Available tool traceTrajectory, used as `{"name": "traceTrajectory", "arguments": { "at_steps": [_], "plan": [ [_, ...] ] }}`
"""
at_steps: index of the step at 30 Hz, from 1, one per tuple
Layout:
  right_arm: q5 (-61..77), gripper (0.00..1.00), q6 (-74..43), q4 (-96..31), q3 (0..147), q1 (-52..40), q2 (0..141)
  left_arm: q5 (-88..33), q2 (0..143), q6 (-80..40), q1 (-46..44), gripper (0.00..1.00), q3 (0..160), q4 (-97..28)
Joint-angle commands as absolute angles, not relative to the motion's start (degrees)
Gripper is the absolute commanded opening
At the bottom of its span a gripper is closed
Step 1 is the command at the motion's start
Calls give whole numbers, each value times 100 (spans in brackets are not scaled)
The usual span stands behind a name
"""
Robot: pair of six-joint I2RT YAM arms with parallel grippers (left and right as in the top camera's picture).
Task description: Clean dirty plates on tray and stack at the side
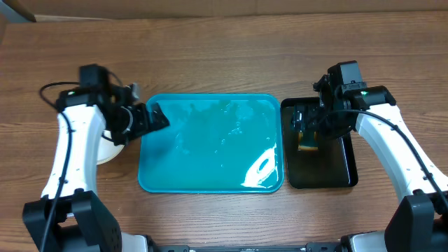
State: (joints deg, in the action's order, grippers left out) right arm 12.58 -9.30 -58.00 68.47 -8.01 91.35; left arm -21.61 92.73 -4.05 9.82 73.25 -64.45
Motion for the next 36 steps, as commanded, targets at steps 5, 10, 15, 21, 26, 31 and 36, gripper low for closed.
{"name": "traceTrajectory", "arguments": {
  "at_steps": [5, 10, 15, 21, 26, 31, 36],
  "plan": [
    [1039, 100, -1286, -5972, 6626, -812, 8444, -1144, 9013, -475, 318, 100, 7242, -7647],
    [856, 100, -1507, -5487, 5675, -812, 6836, -1201, 7555, -467, 14, 100, 6344, -6840],
    [445, 100, -1688, -5140, 4692, -812, 4856, -1162, 5286, -528, -336, 100, 5194, -5795],
    [303, 100, -1675, -5378, 4508, -812, 3621, -1070, 3376, -639, -340, 100, 4766, -5376],
    [303, 100, -1673, -5389, 4508, -812, 3590, -1050, 3037, -639, -340, 100, 4766, -5513],
    [303, 100, -1675, -5391, 4508, -812, 3590, -1050, 3037, -639, -340, 100, 4766, -5719],
    [294, 100, -1673, -5391, 4508, -812, 3590, -1050, 3037, -642, -340, 100, 4766, -5721]
  ]
}}
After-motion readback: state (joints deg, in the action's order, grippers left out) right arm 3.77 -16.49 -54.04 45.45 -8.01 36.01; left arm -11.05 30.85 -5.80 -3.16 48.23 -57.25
